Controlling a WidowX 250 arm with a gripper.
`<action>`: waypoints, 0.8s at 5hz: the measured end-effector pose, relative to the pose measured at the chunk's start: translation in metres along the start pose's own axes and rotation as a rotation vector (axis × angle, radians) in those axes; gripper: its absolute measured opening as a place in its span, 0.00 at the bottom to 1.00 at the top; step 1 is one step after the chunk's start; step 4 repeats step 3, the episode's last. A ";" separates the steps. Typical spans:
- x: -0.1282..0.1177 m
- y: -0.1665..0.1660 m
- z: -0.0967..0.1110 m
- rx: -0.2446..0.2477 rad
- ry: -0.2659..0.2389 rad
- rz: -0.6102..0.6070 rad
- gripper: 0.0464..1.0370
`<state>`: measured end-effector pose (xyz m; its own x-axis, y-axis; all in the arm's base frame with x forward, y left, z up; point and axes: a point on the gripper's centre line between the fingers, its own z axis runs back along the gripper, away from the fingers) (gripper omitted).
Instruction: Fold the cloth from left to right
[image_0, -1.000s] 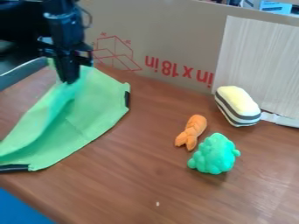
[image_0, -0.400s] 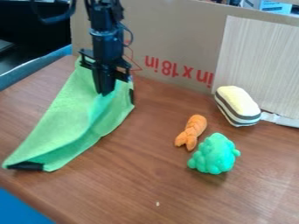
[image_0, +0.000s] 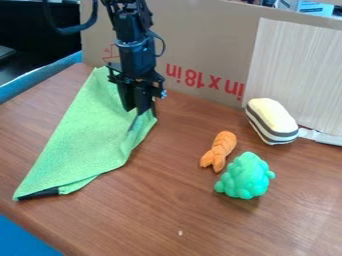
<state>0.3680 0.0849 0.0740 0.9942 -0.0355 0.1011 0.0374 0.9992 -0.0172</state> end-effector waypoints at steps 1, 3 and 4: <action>-0.004 -0.003 0.001 -0.132 -0.019 0.046 0.70; -0.010 -0.002 0.041 -0.223 -0.024 0.009 0.96; -0.010 -0.002 0.041 -0.223 -0.024 0.009 0.96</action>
